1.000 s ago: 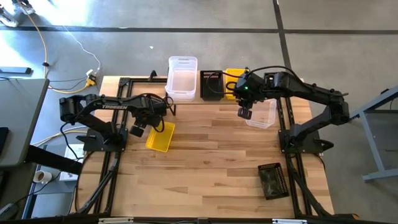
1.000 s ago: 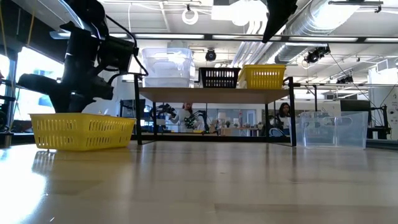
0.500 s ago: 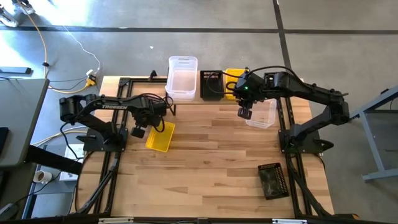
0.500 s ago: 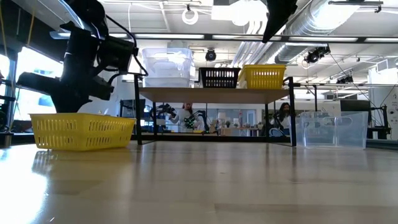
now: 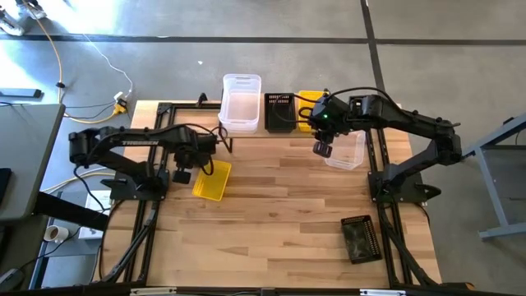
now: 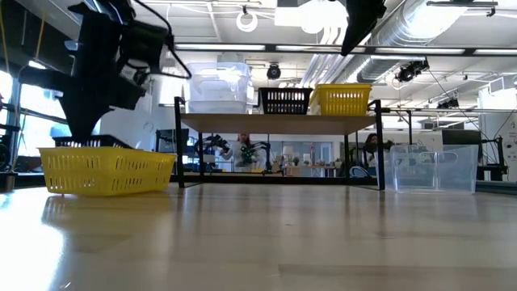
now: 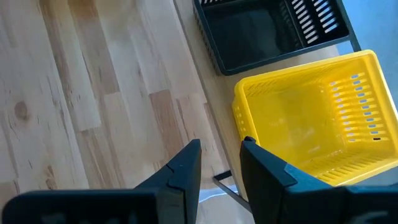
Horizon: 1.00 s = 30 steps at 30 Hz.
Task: Stack baskets on shelf by color
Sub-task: Stack the top black bin on top of the black bin
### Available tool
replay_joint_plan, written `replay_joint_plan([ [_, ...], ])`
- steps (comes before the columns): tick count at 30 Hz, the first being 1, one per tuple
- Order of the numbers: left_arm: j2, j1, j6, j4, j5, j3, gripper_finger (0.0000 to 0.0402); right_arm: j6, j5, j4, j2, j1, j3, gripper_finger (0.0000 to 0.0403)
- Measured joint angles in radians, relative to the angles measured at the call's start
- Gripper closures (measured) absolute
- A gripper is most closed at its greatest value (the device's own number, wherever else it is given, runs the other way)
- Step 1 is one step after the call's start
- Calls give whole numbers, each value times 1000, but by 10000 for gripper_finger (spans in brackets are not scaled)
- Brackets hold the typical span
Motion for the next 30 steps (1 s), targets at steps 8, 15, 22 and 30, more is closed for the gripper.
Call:
replay_joint_plan([
  [8, -102, -40, -124, -96, -38, 62, 400, 27, 0, 0, 0, 0, 0, 304],
  [15, -173, -74, -214, -185, -81, 128, 401, 93, 0, 3, 0, 0, 0, 304],
  [22, -205, -156, -302, -257, -81, 266, 401, 193, 0, 6, 0, 27, 0, 304],
  [30, -193, -293, -420, -260, -80, 470, 401, 287, 0, 7, 0, 75, 0, 304],
])
